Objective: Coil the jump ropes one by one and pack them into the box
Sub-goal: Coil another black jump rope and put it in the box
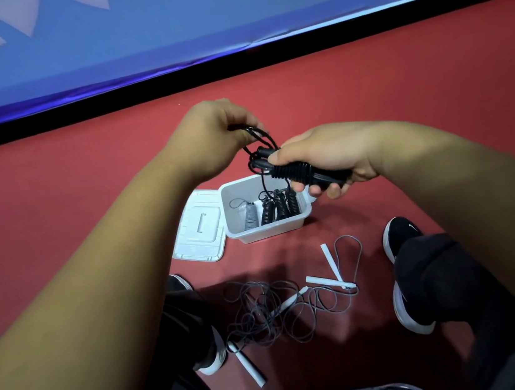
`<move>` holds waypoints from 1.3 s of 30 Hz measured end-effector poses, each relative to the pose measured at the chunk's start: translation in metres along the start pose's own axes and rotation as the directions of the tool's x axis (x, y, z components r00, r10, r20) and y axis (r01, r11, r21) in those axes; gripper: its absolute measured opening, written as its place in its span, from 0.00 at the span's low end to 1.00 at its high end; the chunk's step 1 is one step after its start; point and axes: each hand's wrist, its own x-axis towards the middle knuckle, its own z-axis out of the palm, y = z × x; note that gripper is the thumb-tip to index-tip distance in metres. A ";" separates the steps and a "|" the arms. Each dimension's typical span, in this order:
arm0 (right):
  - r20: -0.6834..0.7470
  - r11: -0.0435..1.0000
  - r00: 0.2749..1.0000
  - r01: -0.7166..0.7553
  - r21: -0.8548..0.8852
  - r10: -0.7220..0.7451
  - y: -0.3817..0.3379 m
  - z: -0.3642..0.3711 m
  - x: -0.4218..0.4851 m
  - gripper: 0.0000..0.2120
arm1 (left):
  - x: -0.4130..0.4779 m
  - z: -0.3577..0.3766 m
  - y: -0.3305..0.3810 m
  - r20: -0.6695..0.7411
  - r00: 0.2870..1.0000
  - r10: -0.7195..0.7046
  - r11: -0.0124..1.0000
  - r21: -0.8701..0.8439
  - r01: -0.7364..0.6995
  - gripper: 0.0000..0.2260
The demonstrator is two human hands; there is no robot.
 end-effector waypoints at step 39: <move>-0.211 0.889 0.973 0.178 0.421 -0.095 -0.019 0.007 0.000 0.28 | -0.016 -0.010 0.000 0.143 0.976 -0.164 0.915 -0.347 0.204 0.11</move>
